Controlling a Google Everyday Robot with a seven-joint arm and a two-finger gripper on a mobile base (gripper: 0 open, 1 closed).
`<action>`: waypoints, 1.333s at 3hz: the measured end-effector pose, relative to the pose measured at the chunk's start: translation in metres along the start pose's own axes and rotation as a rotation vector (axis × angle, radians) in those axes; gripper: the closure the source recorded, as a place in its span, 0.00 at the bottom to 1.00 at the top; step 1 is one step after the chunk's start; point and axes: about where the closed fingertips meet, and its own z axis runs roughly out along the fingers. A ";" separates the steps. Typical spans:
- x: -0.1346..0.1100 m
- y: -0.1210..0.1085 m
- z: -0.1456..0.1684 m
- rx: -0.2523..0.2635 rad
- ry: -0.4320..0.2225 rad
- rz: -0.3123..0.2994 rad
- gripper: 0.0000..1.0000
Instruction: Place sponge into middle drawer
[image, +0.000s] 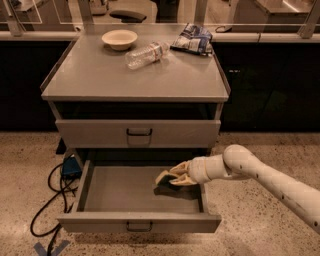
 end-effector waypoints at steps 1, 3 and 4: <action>0.014 0.013 0.017 -0.021 0.034 -0.010 1.00; 0.040 0.035 0.047 -0.012 0.017 0.019 1.00; 0.041 0.036 0.048 -0.013 0.016 0.021 0.84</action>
Offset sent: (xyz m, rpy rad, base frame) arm -0.0157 0.0079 -0.0797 -0.0382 0.0288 -0.0244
